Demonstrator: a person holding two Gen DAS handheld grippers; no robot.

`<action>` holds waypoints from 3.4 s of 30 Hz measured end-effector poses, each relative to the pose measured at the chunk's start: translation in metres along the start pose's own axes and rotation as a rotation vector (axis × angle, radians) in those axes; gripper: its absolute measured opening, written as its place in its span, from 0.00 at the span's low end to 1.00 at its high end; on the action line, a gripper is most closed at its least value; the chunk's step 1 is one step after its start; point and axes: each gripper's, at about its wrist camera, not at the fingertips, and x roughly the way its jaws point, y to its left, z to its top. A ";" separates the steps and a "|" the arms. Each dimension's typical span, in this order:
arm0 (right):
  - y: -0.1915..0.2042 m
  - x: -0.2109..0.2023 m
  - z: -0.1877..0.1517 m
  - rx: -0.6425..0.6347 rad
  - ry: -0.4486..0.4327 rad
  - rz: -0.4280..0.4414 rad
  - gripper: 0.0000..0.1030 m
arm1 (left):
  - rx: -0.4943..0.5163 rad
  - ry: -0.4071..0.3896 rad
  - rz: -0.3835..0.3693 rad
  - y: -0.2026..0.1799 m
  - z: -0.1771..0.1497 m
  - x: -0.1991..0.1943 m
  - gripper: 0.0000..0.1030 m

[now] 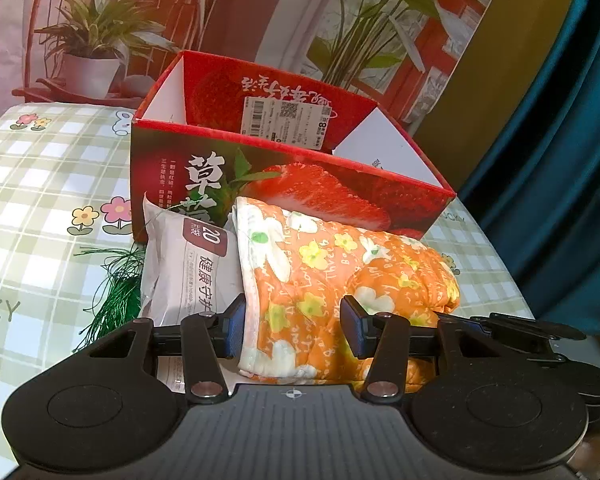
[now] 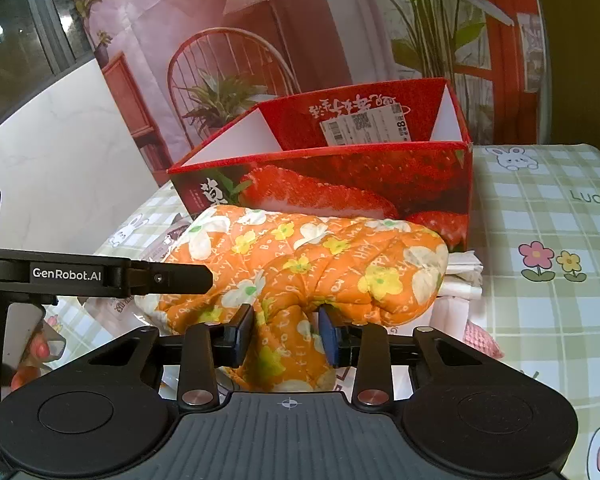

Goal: Organize soft objects
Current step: 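Lift the orange mitt with the right tool toward the red box, then lower the mitt into the red box and open the right tool, then move the right tool to the white mask bag and grasp it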

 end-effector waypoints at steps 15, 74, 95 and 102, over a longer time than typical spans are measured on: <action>0.028 -0.029 0.025 -0.177 -0.134 -0.018 0.30 | 0.003 -0.148 -0.045 -0.005 0.015 -0.030 0.50; 0.005 0.177 0.169 -0.220 0.175 -0.121 0.41 | 0.157 -0.043 0.169 0.033 0.141 0.088 0.63; 0.021 0.060 0.147 -0.140 -0.083 -0.185 1.00 | 0.220 -0.176 0.263 -0.004 0.086 -0.007 0.91; 0.024 0.019 0.107 -0.146 -0.145 -0.227 1.00 | 0.203 -0.189 0.260 -0.014 0.052 -0.030 0.95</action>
